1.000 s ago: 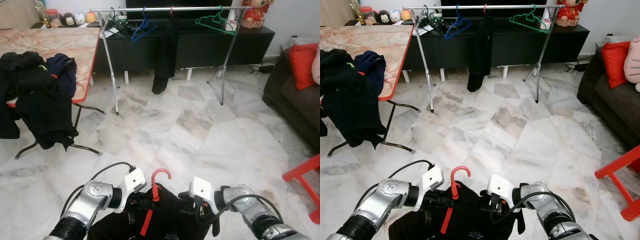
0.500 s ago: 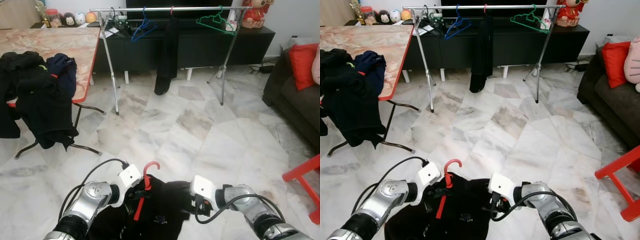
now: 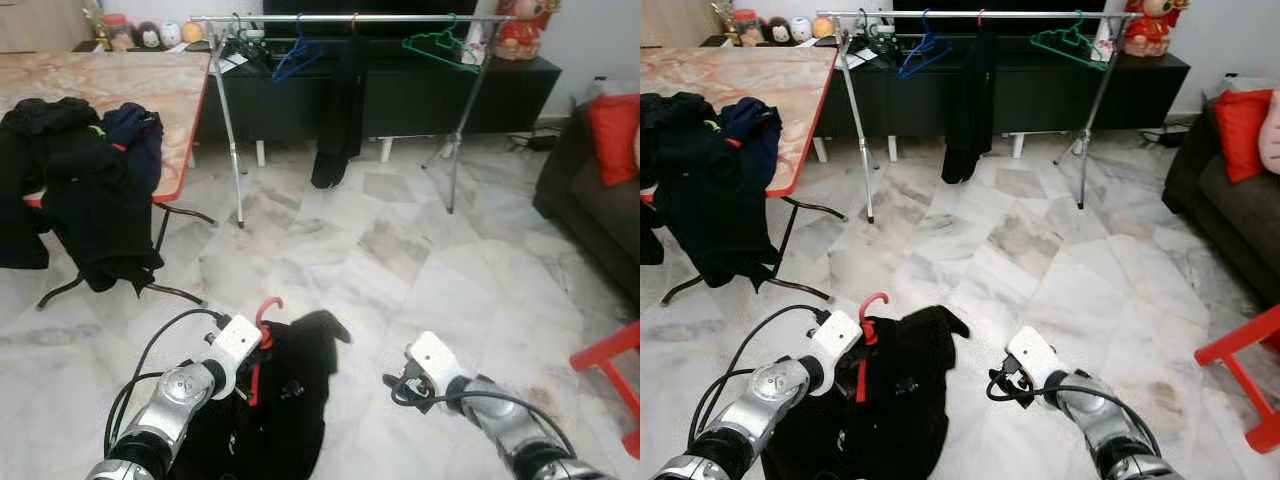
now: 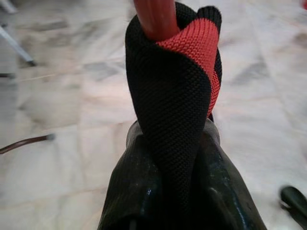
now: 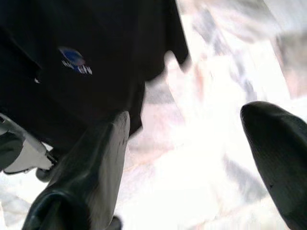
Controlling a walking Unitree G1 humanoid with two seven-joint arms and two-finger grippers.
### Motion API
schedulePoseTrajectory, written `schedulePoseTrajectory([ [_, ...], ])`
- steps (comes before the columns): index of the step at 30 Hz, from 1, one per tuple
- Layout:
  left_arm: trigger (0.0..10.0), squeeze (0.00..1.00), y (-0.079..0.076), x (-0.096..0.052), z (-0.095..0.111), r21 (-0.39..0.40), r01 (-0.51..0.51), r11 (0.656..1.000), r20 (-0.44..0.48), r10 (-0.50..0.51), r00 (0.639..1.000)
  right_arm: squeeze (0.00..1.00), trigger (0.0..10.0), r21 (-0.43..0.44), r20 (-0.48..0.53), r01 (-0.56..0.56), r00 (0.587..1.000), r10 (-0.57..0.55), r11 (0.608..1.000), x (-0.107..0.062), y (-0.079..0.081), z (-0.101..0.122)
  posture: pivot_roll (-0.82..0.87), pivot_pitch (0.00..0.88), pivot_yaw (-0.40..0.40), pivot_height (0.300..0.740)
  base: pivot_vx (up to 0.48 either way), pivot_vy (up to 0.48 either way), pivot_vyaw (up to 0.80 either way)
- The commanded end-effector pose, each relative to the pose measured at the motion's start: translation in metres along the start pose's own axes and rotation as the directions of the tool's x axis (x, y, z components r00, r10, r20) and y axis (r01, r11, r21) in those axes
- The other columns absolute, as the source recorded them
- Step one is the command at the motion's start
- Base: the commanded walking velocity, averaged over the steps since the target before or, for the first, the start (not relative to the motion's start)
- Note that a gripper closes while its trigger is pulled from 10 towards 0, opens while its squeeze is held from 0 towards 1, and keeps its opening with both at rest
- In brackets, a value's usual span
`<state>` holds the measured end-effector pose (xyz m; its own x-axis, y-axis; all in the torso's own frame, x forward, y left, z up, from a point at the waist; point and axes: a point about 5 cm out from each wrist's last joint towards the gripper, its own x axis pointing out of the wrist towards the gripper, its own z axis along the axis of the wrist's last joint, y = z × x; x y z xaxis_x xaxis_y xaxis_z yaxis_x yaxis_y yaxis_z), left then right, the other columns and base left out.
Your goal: Hang hanger
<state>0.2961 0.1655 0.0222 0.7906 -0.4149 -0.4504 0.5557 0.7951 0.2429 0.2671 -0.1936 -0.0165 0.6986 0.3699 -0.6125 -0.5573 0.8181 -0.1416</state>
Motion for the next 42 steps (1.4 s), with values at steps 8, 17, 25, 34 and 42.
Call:
schedulePoseTrajectory([
  [8, 10.0, 0.00, 0.010, -0.001, 0.005, -0.049, -0.170, 0.984, 0.066, 0.173, 0.983, 0.00, 10.0, 0.246, -0.189, 0.239, 0.962, -0.196, 0.939, -0.009, 0.008, -0.044, 0.08, 0.000, -0.037, 0.740, 0.000, 0.000, 0.00],
  [17, 10.0, 0.00, 0.012, -0.001, 0.005, -0.240, -0.240, 0.941, 0.089, 0.267, 0.959, 0.00, 10.0, 0.357, -0.335, 0.287, 0.928, -0.165, 0.889, -0.015, 0.042, -0.078, 0.08, 0.000, -0.035, 0.740, 0.000, 0.000, 0.00],
  [25, 10.0, 0.00, 0.017, -0.008, 0.001, -0.287, -0.303, 0.909, 0.096, 0.342, 0.935, 0.00, 10.0, 0.394, -0.410, 0.338, 0.897, -0.165, 0.855, -0.020, 0.056, -0.093, 0.08, 0.000, -0.038, 0.740, 0.000, 0.000, 0.00],
  [34, 10.0, 0.00, 0.024, -0.019, -0.007, -0.287, -0.346, 0.893, 0.090, 0.385, 0.918, 0.00, 10.0, 0.408, -0.429, 0.353, 0.888, -0.165, 0.842, -0.022, 0.059, -0.097, 0.07, 0.000, -0.041, 0.740, 0.000, 0.000, 0.00],
  [42, 10.0, 0.00, 0.021, -0.018, -0.002, -0.311, -0.339, 0.888, 0.110, 0.388, 0.915, 0.00, 10.0, 0.406, -0.418, 0.344, 0.894, -0.163, 0.846, -0.023, 0.056, -0.097, 0.04, 0.000, -0.035, 0.740, 0.037, 0.000, 0.00],
])
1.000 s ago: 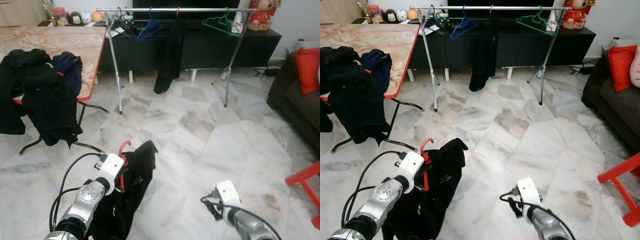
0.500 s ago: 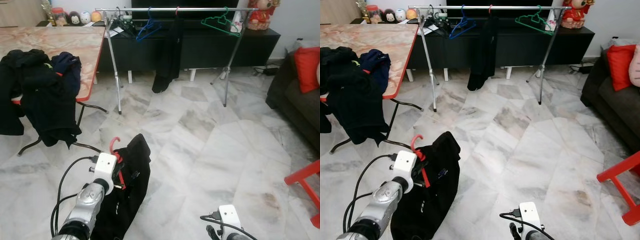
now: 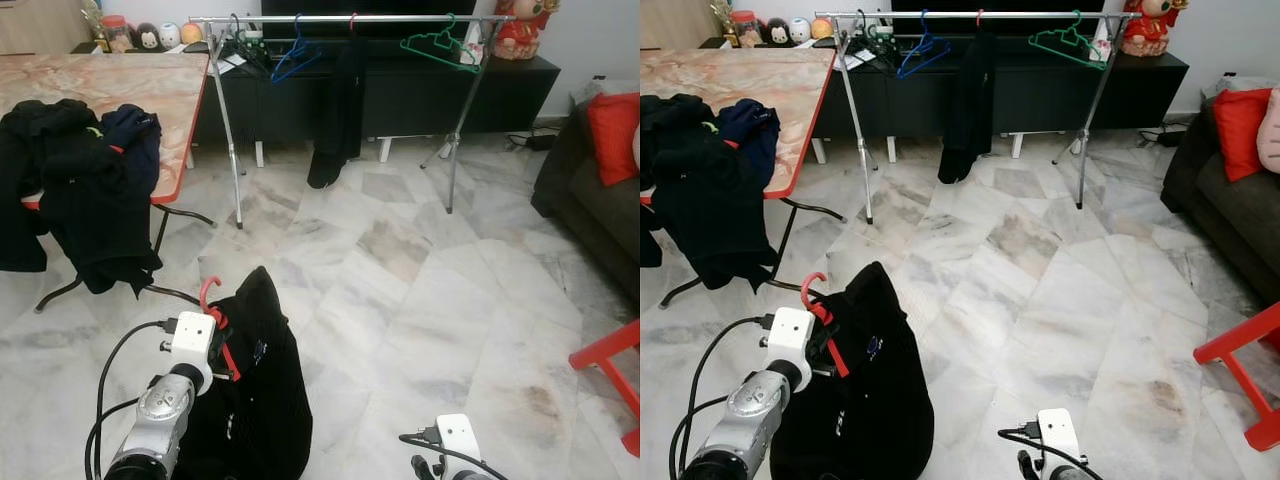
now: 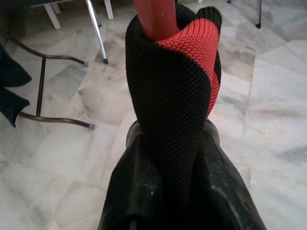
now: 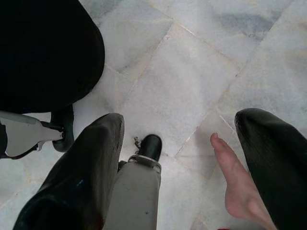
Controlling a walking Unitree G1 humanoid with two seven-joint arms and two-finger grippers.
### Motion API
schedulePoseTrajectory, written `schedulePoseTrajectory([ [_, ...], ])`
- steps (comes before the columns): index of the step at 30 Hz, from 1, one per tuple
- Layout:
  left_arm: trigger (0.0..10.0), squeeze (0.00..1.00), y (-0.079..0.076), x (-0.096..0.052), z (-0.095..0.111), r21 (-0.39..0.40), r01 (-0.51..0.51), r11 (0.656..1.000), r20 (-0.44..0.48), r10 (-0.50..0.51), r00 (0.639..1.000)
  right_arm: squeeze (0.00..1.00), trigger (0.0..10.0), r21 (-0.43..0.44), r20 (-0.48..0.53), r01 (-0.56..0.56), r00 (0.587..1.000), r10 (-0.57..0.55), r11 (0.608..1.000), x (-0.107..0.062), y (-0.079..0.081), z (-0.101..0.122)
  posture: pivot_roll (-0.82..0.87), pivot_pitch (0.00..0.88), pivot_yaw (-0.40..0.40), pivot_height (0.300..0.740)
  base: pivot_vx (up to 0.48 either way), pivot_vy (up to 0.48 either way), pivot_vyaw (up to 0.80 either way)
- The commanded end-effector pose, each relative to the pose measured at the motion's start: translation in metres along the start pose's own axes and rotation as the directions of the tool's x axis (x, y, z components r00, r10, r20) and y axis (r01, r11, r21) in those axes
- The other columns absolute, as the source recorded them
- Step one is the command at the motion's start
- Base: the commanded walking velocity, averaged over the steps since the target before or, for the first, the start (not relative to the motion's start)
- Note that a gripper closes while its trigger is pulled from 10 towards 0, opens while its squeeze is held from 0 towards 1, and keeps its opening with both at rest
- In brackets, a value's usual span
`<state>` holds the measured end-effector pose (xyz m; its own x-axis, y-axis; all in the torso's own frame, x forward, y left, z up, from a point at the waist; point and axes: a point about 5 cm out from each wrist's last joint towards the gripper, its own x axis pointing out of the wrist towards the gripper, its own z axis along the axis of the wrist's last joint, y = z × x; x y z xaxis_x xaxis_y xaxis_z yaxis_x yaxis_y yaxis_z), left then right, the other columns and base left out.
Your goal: Hang hanger
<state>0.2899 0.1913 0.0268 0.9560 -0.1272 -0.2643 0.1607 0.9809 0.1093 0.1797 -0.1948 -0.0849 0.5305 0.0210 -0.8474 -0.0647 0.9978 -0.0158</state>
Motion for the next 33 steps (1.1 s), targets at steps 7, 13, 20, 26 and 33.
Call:
schedulePoseTrajectory([
  [7, 10.0, 0.00, -0.008, 0.001, 0.006, 0.019, 0.030, 0.999, 0.035, -0.031, 0.999, 0.00, 10.0, 0.001, -0.010, 0.003, 1.000, -0.003, 1.000, -0.002, -0.006, -0.008, 0.03, 0.000, -0.029, 0.740, 0.312, 0.000, 0.00],
  [13, 10.0, 0.00, -0.007, 0.000, 0.008, 0.034, 0.042, 0.999, 0.037, -0.043, 0.998, 0.00, 10.0, 0.016, -0.014, 0.008, 1.000, -0.008, 1.000, -0.002, -0.006, -0.010, 0.03, 0.000, -0.020, 0.740, 0.322, 0.000, 0.00],
  [20, 10.0, 0.00, -0.016, 0.001, 0.009, 0.047, 0.064, 0.997, 0.046, -0.066, 0.997, 0.00, 10.0, 0.004, -0.024, 0.010, 1.000, -0.010, 1.000, -0.004, -0.008, -0.014, 0.03, 0.000, -0.028, 0.740, 0.274, 0.000, 0.00],
  [26, 10.0, 0.00, -0.016, 0.001, 0.008, 0.052, 0.071, 0.996, 0.040, -0.074, 0.996, 0.00, 10.0, -0.003, -0.021, 0.012, 1.000, -0.012, 1.000, -0.003, -0.008, -0.013, 0.03, 0.000, -0.025, 0.740, 0.295, 0.000, 0.00],
  [33, 10.0, 0.00, -0.015, 0.005, 0.013, 0.059, 0.075, 0.995, 0.045, -0.078, 0.996, 0.00, 10.0, -0.013, -0.018, -0.008, 1.000, 0.008, 1.000, -0.002, -0.001, -0.012, 0.03, 0.000, -0.012, 0.740, 0.314, 0.000, 0.00],
])
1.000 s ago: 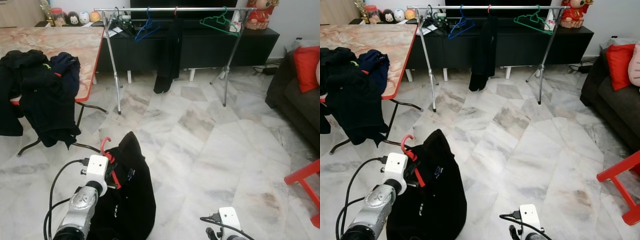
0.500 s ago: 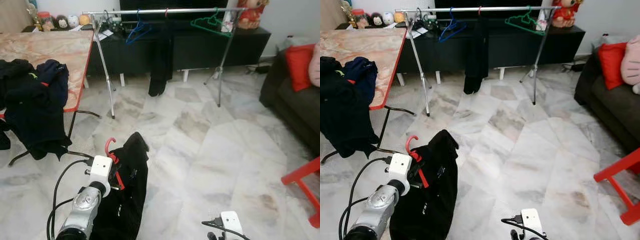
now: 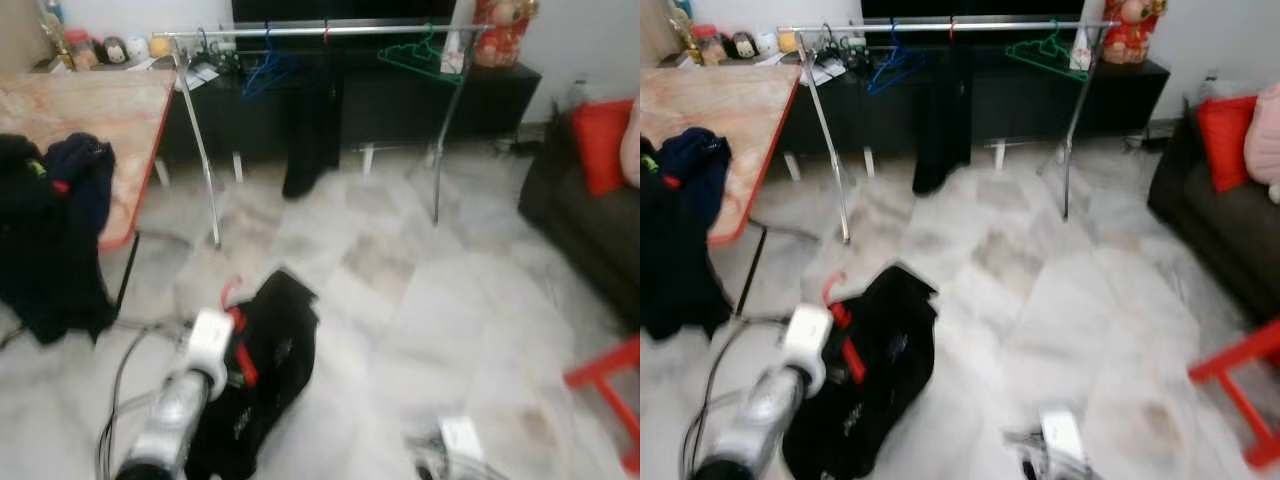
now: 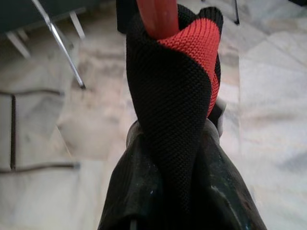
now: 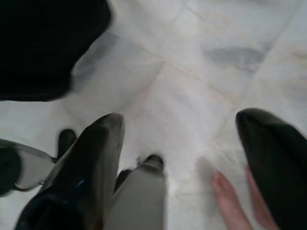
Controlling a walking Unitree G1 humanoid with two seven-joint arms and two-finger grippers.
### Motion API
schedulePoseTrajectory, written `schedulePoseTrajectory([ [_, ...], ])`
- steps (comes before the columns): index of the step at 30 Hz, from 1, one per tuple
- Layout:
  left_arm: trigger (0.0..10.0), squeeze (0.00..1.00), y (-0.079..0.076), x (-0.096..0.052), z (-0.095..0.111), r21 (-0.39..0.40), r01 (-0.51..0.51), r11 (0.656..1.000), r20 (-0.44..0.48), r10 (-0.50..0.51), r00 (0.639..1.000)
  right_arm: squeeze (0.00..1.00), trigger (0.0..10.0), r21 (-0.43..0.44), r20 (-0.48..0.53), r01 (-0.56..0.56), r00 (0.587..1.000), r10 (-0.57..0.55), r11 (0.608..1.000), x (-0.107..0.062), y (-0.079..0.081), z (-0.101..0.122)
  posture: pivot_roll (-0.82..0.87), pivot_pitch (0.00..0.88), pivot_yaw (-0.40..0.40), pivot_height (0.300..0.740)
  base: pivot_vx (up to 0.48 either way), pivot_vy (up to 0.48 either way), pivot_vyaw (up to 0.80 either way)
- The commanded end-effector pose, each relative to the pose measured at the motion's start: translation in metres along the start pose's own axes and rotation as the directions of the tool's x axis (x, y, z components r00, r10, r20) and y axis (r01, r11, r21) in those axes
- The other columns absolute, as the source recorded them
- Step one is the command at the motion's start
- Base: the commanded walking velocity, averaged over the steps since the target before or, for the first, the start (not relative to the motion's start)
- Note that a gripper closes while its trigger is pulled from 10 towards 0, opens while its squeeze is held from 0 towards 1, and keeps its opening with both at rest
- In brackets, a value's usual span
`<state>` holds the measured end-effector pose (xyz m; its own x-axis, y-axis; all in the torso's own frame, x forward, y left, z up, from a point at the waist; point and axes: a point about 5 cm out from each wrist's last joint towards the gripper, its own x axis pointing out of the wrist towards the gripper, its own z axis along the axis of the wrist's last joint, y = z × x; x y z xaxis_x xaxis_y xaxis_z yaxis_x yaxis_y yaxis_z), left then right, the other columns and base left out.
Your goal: Hang hanger
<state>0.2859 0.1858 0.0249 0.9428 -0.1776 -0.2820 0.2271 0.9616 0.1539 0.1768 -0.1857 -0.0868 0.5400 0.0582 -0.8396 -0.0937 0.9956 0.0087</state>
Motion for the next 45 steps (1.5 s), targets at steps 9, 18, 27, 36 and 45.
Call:
schedulePoseTrajectory([
  [9, 10.0, 0.00, -0.009, 0.005, 0.010, -0.003, 0.026, 1.000, 0.046, -0.026, 0.999, 0.00, 10.0, -0.007, -0.046, 0.032, 0.998, -0.032, 0.999, -0.004, -0.010, -0.013, 0.02, 0.000, -0.005, 0.740, 0.330, 0.000, 0.00],
  [18, 10.0, 0.00, -0.010, 0.008, 0.012, -0.006, 0.030, 1.000, 0.047, -0.030, 0.998, 0.00, 10.0, -0.045, -0.038, 0.015, 0.999, -0.016, 0.999, -0.003, -0.007, -0.011, 0.03, 0.000, -0.004, 0.740, 0.335, 0.000, 0.29],
  [27, 10.0, 0.00, -0.007, 0.006, 0.012, -0.011, 0.004, 1.000, 0.052, -0.004, 0.999, 0.00, 10.0, -0.016, -0.073, 0.080, 0.994, -0.081, 0.997, -0.006, -0.018, -0.019, 0.08, 0.000, -0.024, 0.740, 0.335, 0.000, 0.00],
  [36, 10.0, 0.00, -0.002, 0.004, 0.010, -0.027, -0.024, 0.999, 0.049, 0.025, 0.998, 0.00, 10.0, 0.092, -0.068, 0.150, 0.987, -0.144, 0.984, -0.009, -0.034, -0.020, 0.09, 0.000, -0.041, 0.740, 0.336, 0.000, 0.00],
  [45, 10.0, 0.00, -0.009, 0.006, 0.013, -0.058, -0.027, 0.998, 0.061, 0.030, 0.998, 0.00, 10.0, 0.070, -0.068, 0.149, 0.987, -0.144, 0.986, -0.011, -0.040, -0.018, 0.05, 0.000, -0.053, 0.740, 0.342, 0.000, 0.00],
])
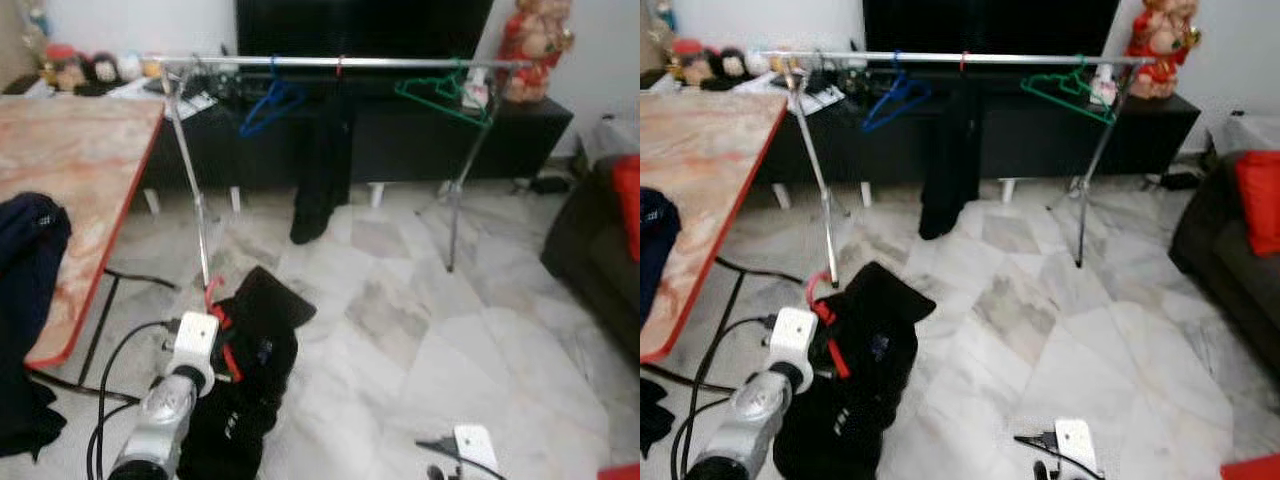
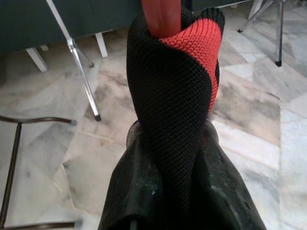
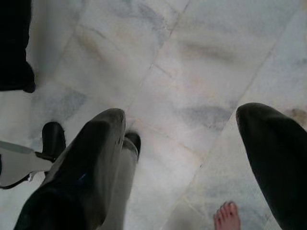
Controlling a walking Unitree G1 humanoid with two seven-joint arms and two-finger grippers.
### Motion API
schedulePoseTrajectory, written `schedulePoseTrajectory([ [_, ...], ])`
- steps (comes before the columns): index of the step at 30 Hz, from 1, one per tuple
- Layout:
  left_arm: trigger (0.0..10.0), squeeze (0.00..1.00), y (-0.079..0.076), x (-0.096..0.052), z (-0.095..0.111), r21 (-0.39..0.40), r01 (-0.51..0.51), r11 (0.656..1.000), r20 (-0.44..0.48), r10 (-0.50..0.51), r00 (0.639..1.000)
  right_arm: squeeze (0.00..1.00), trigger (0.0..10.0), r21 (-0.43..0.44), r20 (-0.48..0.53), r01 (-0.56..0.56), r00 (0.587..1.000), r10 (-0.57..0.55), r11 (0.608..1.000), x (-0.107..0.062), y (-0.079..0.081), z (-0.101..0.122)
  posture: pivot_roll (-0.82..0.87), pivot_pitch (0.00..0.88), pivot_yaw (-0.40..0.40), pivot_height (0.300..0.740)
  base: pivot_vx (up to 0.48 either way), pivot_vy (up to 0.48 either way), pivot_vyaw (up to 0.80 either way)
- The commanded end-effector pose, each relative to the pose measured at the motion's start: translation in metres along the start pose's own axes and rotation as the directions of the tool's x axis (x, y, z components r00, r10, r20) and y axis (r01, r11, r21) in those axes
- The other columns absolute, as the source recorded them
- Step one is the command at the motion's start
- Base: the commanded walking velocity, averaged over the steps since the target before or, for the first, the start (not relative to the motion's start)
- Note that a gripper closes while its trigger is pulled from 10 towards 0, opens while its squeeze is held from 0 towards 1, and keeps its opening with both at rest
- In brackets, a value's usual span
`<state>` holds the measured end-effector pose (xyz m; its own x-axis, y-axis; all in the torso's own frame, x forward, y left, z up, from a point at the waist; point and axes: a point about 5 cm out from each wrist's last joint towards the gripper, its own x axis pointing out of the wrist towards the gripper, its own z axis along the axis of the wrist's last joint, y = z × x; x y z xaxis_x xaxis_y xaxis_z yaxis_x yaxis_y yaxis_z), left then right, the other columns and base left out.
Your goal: Hang hanger
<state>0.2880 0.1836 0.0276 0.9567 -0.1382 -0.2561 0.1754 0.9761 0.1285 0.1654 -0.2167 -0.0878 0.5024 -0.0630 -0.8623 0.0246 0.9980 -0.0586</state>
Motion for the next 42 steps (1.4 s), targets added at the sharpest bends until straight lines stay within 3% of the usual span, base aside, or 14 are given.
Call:
schedulePoseTrajectory([
  [1, 10.0, 0.00, -0.0091, 0.0032, 0.0064, -0.019, 0.027, 0.999, 0.030, -0.026, 0.999, 0.00, 10.0, 0.016, -0.008, 0.030, 1.000, -0.030, 0.999, -0.0021, -0.0108, -0.0047, 0.04, 0.000, -0.038, 0.740, 0.341, 0.000, 0.00],
  [7, 10.0, 0.00, -0.0054, 0.0050, 0.0079, -0.004, 0.032, 0.999, 0.022, -0.032, 0.999, 0.00, 10.0, 0.015, 0.002, -0.003, 1.000, 0.003, 1.000, -0.0016, -0.0063, -0.0040, 0.03, 0.000, -0.038, 0.740, 0.343, 0.000, 0.00],
  [24, 10.0, 0.00, -0.0091, 0.0026, 0.0069, -0.006, 0.031, 1.000, 0.030, -0.031, 0.999, 0.00, 10.0, 0.062, 0.002, 0.037, 0.999, -0.037, 0.997, -0.0021, -0.0091, -0.0058, 0.08, 0.000, -0.050, 0.740, 0.345, 0.000, 0.00],
  [36, 10.0, 0.00, -0.0078, 0.0054, 0.0112, -0.002, 0.027, 1.000, 0.036, -0.027, 0.999, 0.00, 10.0, 0.045, 0.003, 0.026, 1.000, -0.026, 0.999, -0.0017, -0.0091, -0.0029, 0.07, 0.000, -0.050, 0.740, 0.347, 0.000, 0.00],
  [42, 10.0, 0.00, -0.0041, 0.0052, 0.0096, -0.028, -0.029, 0.999, 0.028, 0.029, 0.999, 0.00, 10.0, 0.019, 0.003, 0.019, 1.000, -0.020, 1.000, -0.0016, -0.0108, -0.0007, 0.03, 0.000, -0.047, 0.740, 0.047, 0.000, 0.00],
])
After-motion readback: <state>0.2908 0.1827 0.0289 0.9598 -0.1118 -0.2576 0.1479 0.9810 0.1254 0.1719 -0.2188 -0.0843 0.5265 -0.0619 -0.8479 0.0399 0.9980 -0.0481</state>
